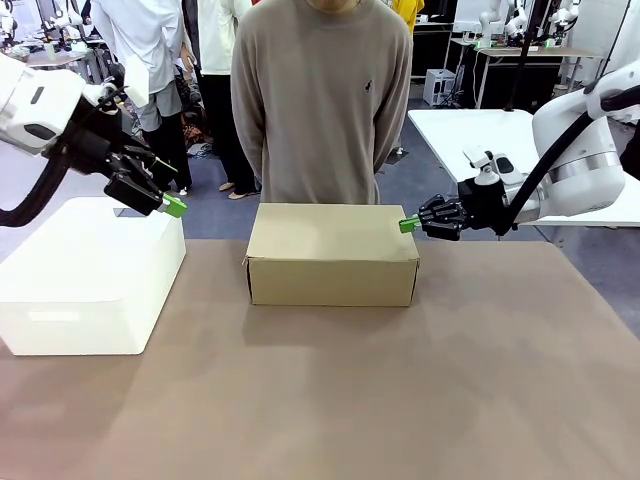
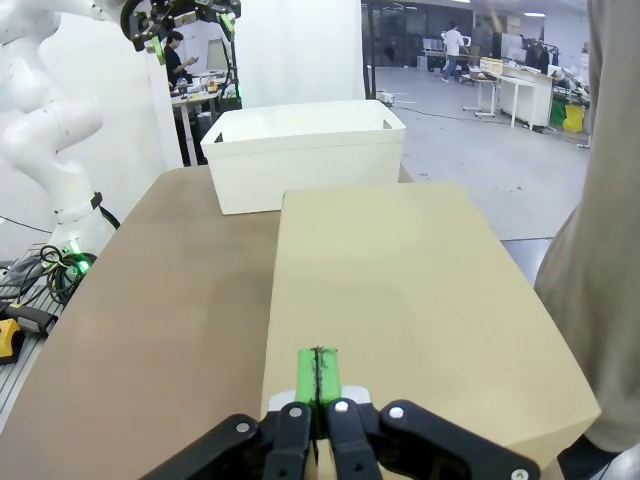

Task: Pack the shoes into the box.
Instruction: Press down on the lid of the Shoes Box.

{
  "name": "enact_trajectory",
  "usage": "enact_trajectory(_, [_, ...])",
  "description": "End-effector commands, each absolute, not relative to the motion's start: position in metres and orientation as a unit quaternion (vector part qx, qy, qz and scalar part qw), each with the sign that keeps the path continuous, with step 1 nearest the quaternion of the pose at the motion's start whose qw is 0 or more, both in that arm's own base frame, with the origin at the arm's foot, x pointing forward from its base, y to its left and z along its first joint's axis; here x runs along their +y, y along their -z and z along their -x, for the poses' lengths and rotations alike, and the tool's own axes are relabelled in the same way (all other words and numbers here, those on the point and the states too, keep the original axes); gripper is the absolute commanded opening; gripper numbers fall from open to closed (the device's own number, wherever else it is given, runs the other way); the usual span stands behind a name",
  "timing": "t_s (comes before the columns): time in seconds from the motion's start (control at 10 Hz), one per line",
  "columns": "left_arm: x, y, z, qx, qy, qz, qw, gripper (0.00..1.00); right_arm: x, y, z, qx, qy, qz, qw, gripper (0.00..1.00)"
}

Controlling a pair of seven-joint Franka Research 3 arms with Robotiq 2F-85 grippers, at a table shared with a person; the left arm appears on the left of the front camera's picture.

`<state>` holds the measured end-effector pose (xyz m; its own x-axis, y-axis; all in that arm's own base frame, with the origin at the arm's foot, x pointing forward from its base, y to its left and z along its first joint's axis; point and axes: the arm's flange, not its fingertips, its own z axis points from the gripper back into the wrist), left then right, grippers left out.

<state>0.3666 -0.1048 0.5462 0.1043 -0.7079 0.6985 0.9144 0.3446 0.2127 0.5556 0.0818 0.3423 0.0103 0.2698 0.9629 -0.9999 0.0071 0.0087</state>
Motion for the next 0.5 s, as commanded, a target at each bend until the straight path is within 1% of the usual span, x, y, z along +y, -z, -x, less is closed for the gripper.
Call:
enact_trajectory(0.0, [-0.103,-0.545,-0.368,-0.378,0.561,0.145,0.722,1.00,0.082,-0.342,-0.556,-0.426,-0.560,-0.428,0.567,0.00])
enact_trajectory(0.2, [-0.103,-0.545,-0.368,-0.378,0.561,0.145,0.722,1.00,0.075,-0.367,-0.554,-0.426,-0.567,-0.413,0.572,0.00])
enact_trajectory(0.4, [-0.103,-0.545,-0.368,-0.378,0.561,0.145,0.722,1.00,0.059,-0.398,-0.548,-0.394,-0.579,-0.410,0.584,0.00])
